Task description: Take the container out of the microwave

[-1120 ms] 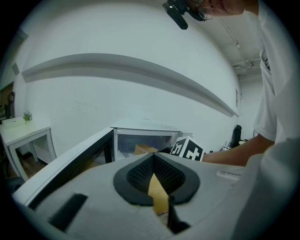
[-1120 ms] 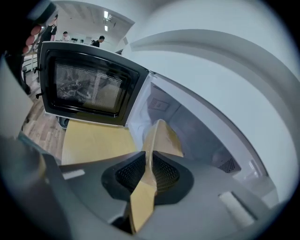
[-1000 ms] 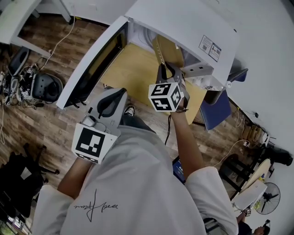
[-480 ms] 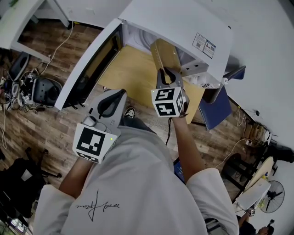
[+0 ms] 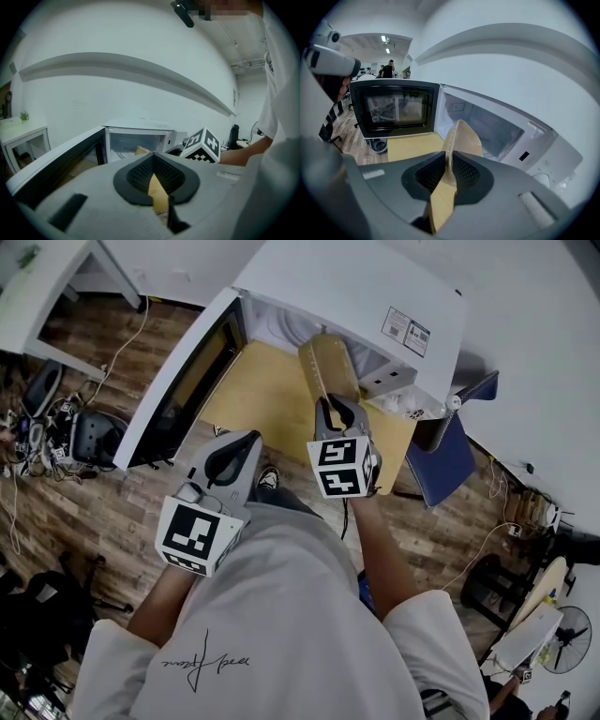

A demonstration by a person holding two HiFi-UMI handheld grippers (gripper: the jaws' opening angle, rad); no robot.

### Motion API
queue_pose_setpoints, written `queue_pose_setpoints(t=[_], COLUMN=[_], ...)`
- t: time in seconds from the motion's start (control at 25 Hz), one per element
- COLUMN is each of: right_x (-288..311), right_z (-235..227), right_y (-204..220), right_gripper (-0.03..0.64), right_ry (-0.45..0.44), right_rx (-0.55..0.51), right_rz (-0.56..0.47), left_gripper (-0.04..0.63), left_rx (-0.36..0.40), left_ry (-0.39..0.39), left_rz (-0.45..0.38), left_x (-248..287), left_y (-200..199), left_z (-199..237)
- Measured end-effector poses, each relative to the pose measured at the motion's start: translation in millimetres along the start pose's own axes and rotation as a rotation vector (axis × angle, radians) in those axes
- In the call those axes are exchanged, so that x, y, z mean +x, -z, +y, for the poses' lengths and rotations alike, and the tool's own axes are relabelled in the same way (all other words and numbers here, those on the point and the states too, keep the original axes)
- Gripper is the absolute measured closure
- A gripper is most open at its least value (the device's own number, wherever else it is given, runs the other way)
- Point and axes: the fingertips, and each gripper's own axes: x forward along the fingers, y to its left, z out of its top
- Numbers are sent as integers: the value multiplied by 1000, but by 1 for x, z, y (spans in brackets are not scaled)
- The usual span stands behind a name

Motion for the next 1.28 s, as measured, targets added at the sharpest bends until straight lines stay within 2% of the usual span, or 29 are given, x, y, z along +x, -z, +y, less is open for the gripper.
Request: queue_pose_setpoints(t=[0.56,1.28], right_x=[-27,-56], right_z=[6,16], right_y=[-4,-15], right_gripper=[557,558], right_ry=[-52,-95], right_rx=[153,213], right_rz=[-57,-117], left_gripper=[601,603], left_rx=[9,-36], left_ry=[-18,-32], left_rz=[17,31], left_x=[-3,-1], left_y=[11,21], left_z=[1,10])
